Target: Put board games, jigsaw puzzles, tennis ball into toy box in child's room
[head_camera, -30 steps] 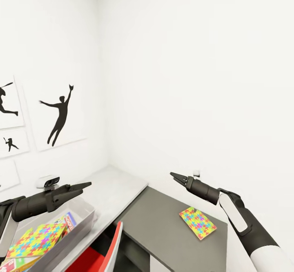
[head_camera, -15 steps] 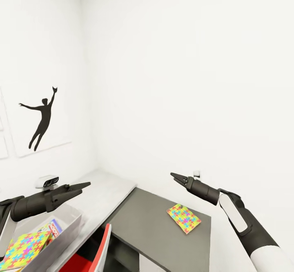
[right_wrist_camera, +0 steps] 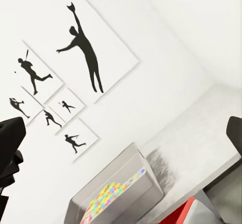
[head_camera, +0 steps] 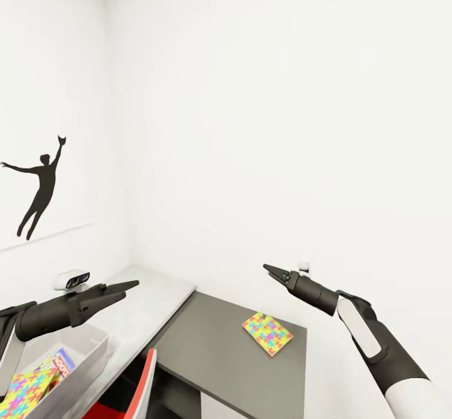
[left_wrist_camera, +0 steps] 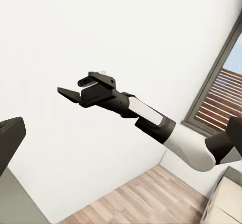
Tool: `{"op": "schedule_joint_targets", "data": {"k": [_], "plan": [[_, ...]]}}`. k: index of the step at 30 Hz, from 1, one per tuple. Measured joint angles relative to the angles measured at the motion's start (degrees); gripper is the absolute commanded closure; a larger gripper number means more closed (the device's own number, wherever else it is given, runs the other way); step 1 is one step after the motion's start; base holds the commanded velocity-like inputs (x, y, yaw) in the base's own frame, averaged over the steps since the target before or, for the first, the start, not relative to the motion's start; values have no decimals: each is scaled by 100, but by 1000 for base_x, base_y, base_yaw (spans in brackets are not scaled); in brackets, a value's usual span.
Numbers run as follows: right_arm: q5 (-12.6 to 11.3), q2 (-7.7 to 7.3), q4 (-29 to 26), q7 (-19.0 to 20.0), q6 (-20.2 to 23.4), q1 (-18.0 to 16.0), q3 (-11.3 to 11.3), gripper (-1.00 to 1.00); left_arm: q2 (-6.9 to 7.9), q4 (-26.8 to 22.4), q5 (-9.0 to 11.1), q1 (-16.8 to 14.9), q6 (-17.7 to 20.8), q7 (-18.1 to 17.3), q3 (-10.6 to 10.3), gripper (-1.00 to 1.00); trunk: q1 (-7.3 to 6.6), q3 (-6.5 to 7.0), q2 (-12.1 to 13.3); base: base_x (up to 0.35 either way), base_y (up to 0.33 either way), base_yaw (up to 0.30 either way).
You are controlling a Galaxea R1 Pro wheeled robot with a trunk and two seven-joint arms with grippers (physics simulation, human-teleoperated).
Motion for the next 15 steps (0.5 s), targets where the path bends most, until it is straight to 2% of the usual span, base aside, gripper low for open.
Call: {"op": "schedule_joint_targets", "data": {"k": [6,15], "plan": [[-7,-1,9,5,-95,0,-1,-100,6,1,0,0,0,0,0,-100,2,-5,1,-110,0,-70],[-13,1,143,39,-109,2,-85,-100,8,1,0,-1,0,-1,5,-100,2,-62,1,-153,0,-160]]}}
